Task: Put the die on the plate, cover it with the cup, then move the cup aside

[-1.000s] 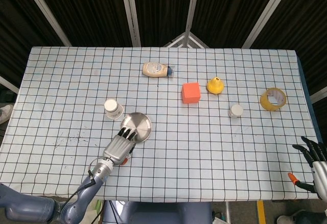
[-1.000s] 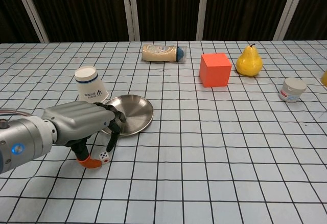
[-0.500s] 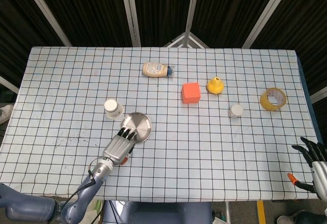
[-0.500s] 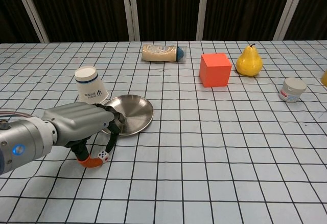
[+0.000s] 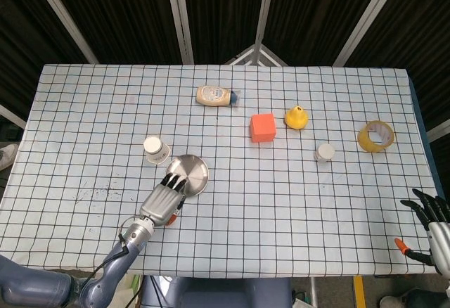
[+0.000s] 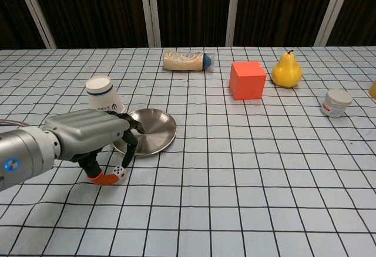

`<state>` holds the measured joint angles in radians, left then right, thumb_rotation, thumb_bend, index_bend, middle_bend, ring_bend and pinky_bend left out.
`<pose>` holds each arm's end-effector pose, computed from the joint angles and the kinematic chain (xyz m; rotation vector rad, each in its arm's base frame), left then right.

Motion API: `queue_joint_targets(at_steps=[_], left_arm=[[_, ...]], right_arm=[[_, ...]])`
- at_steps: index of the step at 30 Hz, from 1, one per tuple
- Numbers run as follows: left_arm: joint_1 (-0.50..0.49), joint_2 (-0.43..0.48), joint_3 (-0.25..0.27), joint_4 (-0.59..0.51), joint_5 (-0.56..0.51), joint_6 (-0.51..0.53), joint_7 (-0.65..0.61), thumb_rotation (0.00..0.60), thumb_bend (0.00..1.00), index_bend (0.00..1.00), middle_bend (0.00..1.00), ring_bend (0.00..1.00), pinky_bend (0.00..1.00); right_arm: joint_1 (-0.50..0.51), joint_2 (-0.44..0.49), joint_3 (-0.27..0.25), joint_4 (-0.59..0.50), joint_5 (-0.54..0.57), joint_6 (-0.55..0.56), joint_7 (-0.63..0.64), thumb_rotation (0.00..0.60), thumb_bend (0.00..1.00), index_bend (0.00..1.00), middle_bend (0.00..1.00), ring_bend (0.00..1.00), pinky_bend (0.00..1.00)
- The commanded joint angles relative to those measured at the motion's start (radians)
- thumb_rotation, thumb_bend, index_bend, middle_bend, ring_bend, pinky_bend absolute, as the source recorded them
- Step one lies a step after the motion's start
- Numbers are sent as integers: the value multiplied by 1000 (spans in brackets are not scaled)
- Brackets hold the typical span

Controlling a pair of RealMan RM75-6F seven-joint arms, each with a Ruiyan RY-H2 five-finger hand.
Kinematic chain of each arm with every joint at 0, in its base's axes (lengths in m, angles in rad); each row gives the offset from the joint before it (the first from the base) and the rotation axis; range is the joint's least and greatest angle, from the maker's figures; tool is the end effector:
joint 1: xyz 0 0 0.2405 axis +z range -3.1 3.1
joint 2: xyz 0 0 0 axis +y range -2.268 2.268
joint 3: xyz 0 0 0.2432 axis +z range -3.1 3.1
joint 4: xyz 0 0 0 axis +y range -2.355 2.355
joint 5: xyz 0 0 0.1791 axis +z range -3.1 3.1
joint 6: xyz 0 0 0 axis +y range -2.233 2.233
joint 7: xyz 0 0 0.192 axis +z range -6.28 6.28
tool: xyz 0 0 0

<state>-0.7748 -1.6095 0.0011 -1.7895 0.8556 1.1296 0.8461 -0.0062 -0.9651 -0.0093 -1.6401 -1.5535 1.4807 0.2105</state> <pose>-0.1133 0.2940 -0.0505 -2.0751 -0.8555 -0.6367 -0.3053 -0.1875 0.2104 1.3645 -1.0542 0.8826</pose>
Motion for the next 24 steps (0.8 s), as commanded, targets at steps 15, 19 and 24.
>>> queue_joint_targets(at_steps=[15,19,24], left_arm=[[-113,-70,-187,161,-167,-20,61,600,466,539,88,0,0],[-151,-135,-221,255,-207,-52,54,600,466,539,89,0,0],[-182,-201,-235,357,-233,-84,41,600,466,539,89,0,0]], right_arm=[[2,0,-2,-4,-1,-3,1,600,229,228,94,86,0],[4,-1,-1,0,1,-7,1,600,230,228,95,86,0],[3,0,1,5,10,-8,10,600,230,228,95,86,0]])
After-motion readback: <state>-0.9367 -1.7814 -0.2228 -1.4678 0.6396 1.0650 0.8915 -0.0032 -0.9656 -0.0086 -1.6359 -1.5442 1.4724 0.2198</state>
